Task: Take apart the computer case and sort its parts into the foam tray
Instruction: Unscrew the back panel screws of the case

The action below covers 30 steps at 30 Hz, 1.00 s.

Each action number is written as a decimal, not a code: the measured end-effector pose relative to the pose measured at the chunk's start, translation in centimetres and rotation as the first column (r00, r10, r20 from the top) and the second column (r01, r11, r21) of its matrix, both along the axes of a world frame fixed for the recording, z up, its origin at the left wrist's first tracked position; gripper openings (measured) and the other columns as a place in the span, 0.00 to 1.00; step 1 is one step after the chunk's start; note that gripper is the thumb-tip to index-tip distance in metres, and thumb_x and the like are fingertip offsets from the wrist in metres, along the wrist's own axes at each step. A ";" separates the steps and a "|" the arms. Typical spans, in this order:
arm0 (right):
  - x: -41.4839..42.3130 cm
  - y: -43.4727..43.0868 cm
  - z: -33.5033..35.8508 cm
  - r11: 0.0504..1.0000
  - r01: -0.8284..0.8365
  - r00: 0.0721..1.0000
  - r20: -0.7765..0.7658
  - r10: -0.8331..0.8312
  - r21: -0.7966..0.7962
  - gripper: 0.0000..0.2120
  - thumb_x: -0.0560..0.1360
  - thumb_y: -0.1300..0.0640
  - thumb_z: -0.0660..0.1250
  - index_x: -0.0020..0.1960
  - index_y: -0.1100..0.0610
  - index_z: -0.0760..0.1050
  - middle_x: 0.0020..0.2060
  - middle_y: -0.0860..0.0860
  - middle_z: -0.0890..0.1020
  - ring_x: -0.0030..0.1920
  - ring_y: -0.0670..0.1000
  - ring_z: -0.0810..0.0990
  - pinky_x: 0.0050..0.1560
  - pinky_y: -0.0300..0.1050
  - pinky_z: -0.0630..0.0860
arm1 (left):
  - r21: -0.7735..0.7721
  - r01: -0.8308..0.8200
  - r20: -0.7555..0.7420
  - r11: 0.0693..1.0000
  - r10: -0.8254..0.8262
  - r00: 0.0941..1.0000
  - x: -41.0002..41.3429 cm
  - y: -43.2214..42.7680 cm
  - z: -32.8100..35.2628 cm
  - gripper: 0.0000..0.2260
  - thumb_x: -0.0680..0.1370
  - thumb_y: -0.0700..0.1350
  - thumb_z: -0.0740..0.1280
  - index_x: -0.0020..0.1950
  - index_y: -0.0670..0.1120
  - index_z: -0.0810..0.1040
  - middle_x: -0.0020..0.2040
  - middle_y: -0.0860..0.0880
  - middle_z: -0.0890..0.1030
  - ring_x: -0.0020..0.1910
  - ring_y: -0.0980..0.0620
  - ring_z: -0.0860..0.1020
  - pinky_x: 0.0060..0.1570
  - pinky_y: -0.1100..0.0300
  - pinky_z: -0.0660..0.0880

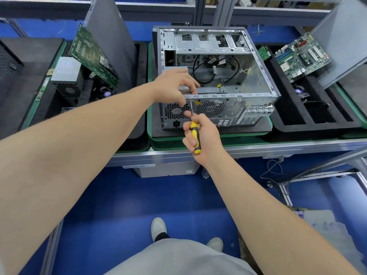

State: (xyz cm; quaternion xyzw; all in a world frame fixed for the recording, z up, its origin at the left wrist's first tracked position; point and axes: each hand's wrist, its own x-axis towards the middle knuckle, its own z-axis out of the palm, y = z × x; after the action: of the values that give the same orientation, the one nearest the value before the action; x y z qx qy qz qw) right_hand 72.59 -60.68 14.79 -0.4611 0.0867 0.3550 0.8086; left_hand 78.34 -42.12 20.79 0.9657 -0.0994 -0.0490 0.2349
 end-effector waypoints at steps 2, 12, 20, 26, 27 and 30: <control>-0.1 0.3 0.2 0.995 0.018 0.998 0.069 -0.011 -0.102 0.14 0.85 0.59 0.57 0.62 0.59 0.80 0.33 0.55 0.80 0.19 0.49 0.65 0.20 0.40 0.62 | 0.003 0.010 -0.002 1.000 -0.010 1.000 0.0 0.1 0.0 0.17 0.67 0.38 0.76 0.56 0.47 0.83 0.68 0.56 0.77 0.68 0.49 0.68 0.68 0.43 0.65; -0.8 0.8 0.2 0.344 0.531 0.535 0.621 0.573 -0.775 0.09 0.85 0.57 0.60 0.56 0.57 0.79 0.41 0.55 0.83 0.41 0.57 0.83 0.39 0.50 0.78 | -0.059 0.007 0.009 0.998 -0.006 1.000 0.0 0.1 -0.3 0.12 0.73 0.45 0.76 0.56 0.48 0.84 0.65 0.58 0.79 0.67 0.46 0.67 0.68 0.42 0.65; 0.1 0.5 1.3 0.681 0.244 0.802 0.538 0.258 -0.691 0.10 0.83 0.59 0.62 0.48 0.52 0.80 0.37 0.53 0.86 0.23 0.51 0.75 0.24 0.44 0.73 | -0.088 0.031 0.038 0.996 -0.028 0.999 0.2 0.6 -1.1 0.06 0.78 0.50 0.71 0.53 0.50 0.83 0.67 0.59 0.79 0.77 0.48 0.61 0.73 0.46 0.61; 0.6 0.1 1.7 0.997 0.039 0.981 -0.191 -0.025 0.070 0.04 0.83 0.60 0.63 0.51 0.60 0.73 0.33 0.51 0.76 0.19 0.47 0.65 0.17 0.40 0.61 | -0.062 0.073 0.073 0.995 -0.069 0.995 0.1 0.8 -1.1 0.11 0.75 0.44 0.73 0.57 0.49 0.82 0.67 0.57 0.79 0.78 0.46 0.61 0.71 0.49 0.63; 0.6 0.0 1.5 0.975 0.070 0.962 -0.274 -0.010 0.209 0.04 0.83 0.60 0.62 0.53 0.60 0.74 0.32 0.50 0.76 0.19 0.45 0.64 0.17 0.38 0.61 | -0.052 0.079 0.078 0.996 -0.074 0.994 0.1 0.9 -1.1 0.11 0.75 0.45 0.73 0.57 0.49 0.82 0.67 0.57 0.79 0.77 0.46 0.62 0.71 0.48 0.65; 0.2 -0.4 1.0 0.886 0.173 0.904 -0.426 0.030 0.430 0.09 0.81 0.62 0.62 0.59 0.62 0.75 0.33 0.51 0.78 0.17 0.44 0.65 0.15 0.35 0.61 | -0.028 0.095 0.088 0.995 -0.092 0.992 0.2 1.1 -1.3 0.11 0.76 0.47 0.73 0.57 0.51 0.82 0.68 0.58 0.79 0.78 0.45 0.60 0.70 0.48 0.64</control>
State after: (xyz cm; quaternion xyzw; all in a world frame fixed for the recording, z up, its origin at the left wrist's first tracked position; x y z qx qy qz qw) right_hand 72.83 -61.04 15.76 -0.1662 0.1902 0.4255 0.8690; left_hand 78.53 -41.05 19.52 0.9573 -0.1552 -0.0166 0.2434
